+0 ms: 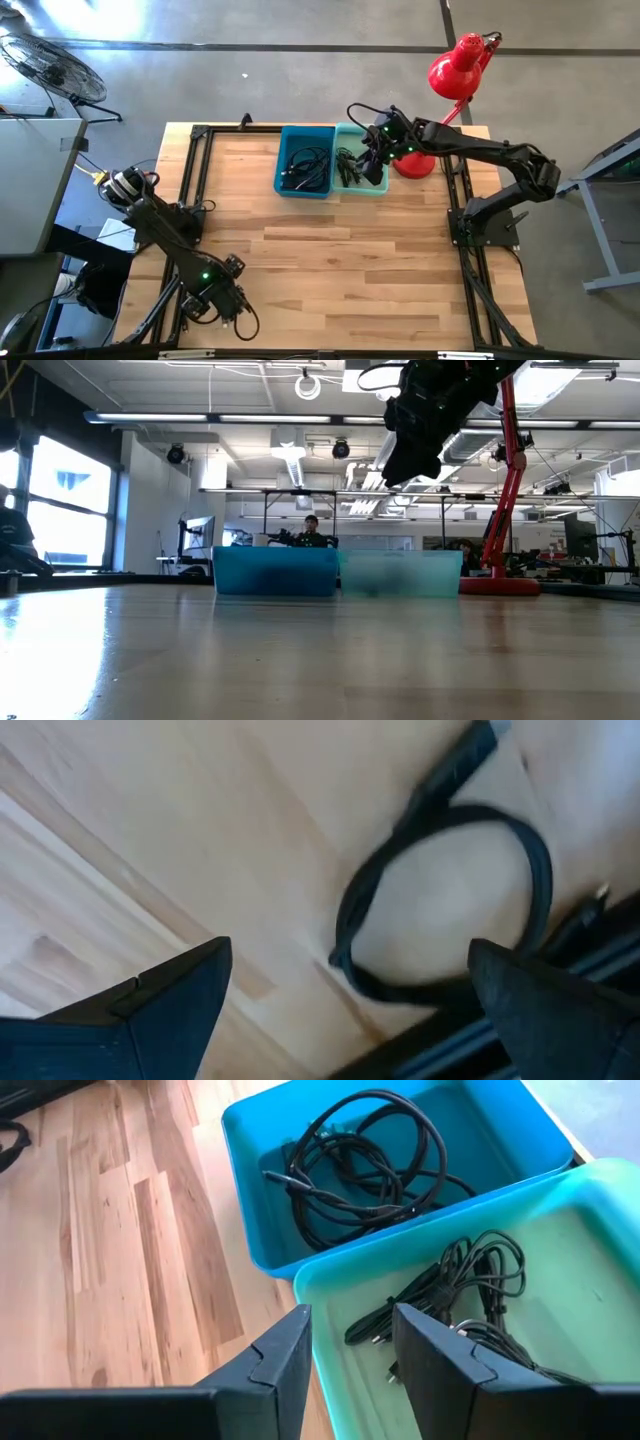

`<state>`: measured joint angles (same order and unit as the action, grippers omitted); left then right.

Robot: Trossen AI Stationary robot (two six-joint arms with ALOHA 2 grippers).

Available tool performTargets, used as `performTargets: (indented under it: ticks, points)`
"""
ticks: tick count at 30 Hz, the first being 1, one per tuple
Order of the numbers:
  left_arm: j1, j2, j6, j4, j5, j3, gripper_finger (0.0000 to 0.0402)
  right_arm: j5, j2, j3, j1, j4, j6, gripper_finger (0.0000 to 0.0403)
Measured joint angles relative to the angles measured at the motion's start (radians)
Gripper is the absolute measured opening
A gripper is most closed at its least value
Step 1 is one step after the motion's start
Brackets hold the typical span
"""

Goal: Pick & Place USB Port
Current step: Put the black HDMI cable into the blue bin

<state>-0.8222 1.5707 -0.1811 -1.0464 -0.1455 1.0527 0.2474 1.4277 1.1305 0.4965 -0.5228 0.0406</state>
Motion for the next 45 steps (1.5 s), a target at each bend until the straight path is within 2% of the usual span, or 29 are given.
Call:
performTargets:
  ticks: [7, 14, 23, 29, 36, 40, 45]
  points:
    - [0.01, 0.007, -0.094, 0.082, -0.025, 0.0, 0.0399, 0.0, 0.0, 0.0, 0.0, -0.004, 0.003, 0.0134]
    - [0.011, 0.058, -0.084, 0.119, -0.032, 0.0, 0.0399, 0.017, 0.0, 0.0, 0.0, -0.014, 0.003, 0.0134]
    - [0.01, 0.168, 0.063, 0.122, -0.113, 0.0, 0.0399, 0.024, 0.0, 0.0, 0.0, -0.02, 0.004, 0.0134]
    - [0.01, 0.202, 0.207, 0.123, -0.1, -0.008, 0.0399, 0.033, 0.0, 0.0, 0.0, -0.02, 0.004, 0.0134]
    - [0.013, 0.184, 0.176, 0.241, -0.158, -0.132, 0.0398, 0.049, 0.0, 0.0, 0.0, -0.028, 0.008, 0.0134]
    - [0.012, 0.174, 0.223, 0.252, -0.096, -0.145, 0.0377, 0.049, 0.0, 0.0, 0.0, -0.048, 0.008, 0.0134]
    - [0.022, 0.174, 0.245, 0.26, -0.017, -0.148, 0.0305, 0.049, 0.0, 0.0, 0.0, -0.072, 0.032, 0.0134]
